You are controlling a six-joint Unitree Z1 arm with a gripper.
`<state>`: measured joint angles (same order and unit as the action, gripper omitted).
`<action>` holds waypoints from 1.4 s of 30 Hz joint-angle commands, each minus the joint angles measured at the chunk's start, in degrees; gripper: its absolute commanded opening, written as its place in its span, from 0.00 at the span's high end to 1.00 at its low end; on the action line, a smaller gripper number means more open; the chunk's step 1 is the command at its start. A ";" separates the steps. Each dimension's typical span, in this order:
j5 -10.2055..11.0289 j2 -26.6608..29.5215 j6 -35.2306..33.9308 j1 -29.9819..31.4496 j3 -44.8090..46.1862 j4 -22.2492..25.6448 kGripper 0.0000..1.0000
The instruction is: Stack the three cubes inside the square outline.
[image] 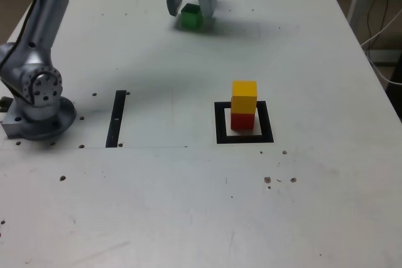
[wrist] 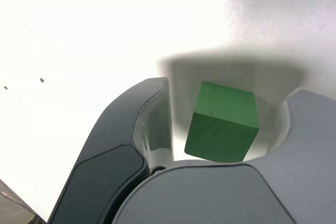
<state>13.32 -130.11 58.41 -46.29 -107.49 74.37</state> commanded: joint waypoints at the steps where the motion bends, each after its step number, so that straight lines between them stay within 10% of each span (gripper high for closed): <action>1: 0.13 -0.15 -0.17 0.12 0.07 -0.08 0.70; 23: 0.11 0.90 -1.09 0.64 0.11 1.02 0.70; 42: -4.61 11.42 -8.60 9.35 -0.25 7.93 0.70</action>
<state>8.78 -119.75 50.33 -37.74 -108.00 81.73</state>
